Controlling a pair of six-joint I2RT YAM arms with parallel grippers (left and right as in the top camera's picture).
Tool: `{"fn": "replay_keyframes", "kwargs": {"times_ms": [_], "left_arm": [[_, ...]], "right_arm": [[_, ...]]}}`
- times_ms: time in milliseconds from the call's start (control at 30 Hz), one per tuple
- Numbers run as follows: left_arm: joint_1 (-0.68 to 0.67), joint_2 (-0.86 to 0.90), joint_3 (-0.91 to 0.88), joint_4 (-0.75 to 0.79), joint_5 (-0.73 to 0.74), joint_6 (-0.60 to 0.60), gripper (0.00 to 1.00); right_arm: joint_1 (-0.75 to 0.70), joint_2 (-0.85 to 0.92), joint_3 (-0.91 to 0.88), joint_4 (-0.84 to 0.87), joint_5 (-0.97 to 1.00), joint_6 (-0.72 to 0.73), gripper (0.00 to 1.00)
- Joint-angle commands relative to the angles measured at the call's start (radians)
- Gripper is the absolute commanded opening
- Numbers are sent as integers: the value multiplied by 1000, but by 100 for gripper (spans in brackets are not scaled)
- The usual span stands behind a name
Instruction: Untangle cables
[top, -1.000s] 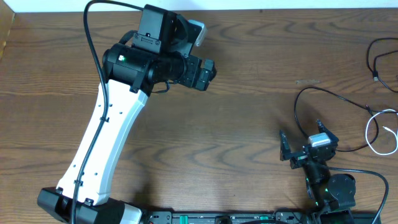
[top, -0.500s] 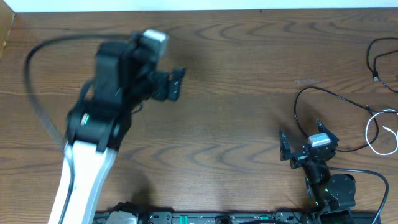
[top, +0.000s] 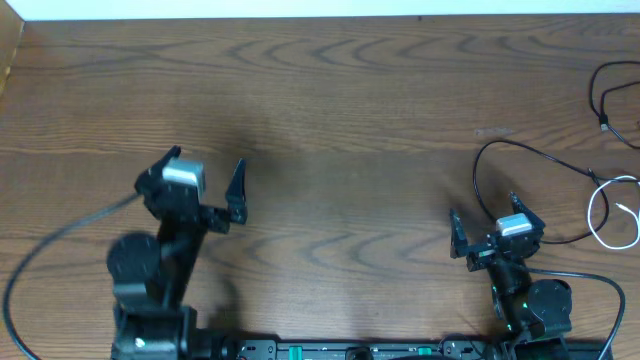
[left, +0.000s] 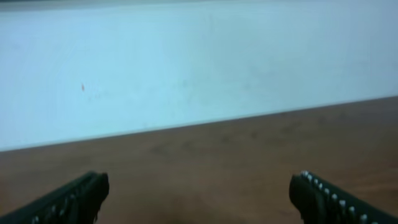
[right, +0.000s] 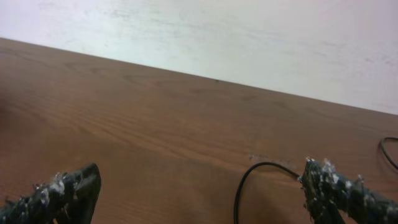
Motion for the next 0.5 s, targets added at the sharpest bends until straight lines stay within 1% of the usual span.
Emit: {"fn": "replay_keyframes", "kwargs": {"times_ms": [0,33,67,167,400,467], "left_arm": [[6,-132,-187,113,3,24,98],[6,-152,-217,137,4,25,98],[5,-201,-291,183,-8,28,98],[5,-268,-380,220,-26,28,98],[5,-401,-507,221,-67,28,98],[5,-432,-517,174,-76,28,98]], "right_arm": [[7,-5,-2,-4,4,12,99],[7,-5,-2,-4,4,12,99],[7,-5,-2,-4,4,12,99],[7,-5,-2,-4,4,11,99],[7,-5,-2,-4,4,12,99],[7,-5,-2,-4,4,12,99]]}}
